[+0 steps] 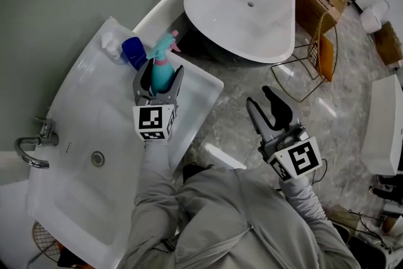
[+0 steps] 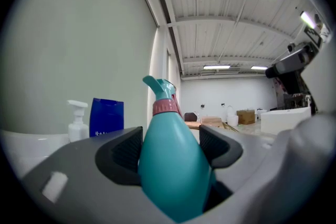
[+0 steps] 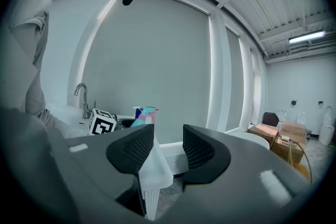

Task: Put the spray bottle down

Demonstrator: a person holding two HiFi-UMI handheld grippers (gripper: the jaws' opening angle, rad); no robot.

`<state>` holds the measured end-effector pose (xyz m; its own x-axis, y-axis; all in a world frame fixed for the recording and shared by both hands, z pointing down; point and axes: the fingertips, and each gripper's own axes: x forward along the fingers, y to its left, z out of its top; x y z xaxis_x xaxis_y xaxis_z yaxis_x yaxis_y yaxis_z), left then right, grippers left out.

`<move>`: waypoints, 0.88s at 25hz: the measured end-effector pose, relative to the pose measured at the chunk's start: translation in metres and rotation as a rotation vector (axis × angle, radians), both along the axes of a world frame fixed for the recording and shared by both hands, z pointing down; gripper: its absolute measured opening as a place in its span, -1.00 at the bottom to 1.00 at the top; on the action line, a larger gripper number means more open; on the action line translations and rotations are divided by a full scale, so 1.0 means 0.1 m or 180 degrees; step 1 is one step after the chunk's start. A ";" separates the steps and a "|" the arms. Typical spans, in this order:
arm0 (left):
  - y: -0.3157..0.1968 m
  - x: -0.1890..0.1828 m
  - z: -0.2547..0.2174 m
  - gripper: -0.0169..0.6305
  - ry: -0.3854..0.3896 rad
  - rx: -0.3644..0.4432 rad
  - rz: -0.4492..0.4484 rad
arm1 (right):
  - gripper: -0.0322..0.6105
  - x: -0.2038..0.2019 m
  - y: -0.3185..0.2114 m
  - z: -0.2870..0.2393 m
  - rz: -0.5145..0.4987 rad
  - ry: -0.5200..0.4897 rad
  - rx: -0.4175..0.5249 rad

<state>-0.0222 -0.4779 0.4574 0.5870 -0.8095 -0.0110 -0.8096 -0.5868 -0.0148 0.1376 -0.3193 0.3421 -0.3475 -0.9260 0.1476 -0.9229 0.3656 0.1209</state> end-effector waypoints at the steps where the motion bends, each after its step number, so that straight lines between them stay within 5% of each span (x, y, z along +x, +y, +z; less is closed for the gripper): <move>1: -0.02 0.02 0.01 0.26 0.0016 0.0003 0.0017 | -0.40 0.01 -0.01 0.00 0.0014 0.0011 -0.0006; 22: -0.27 0.15 0.27 0.25 0.0000 -0.0012 0.0119 | -0.40 0.07 -0.15 0.12 0.0156 0.0042 -0.0105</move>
<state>-0.0074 -0.5050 0.4841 0.6168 -0.7871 -0.0081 -0.7871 -0.6166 -0.0124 0.1449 -0.3338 0.3540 -0.2996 -0.9364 0.1825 -0.9382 0.3240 0.1220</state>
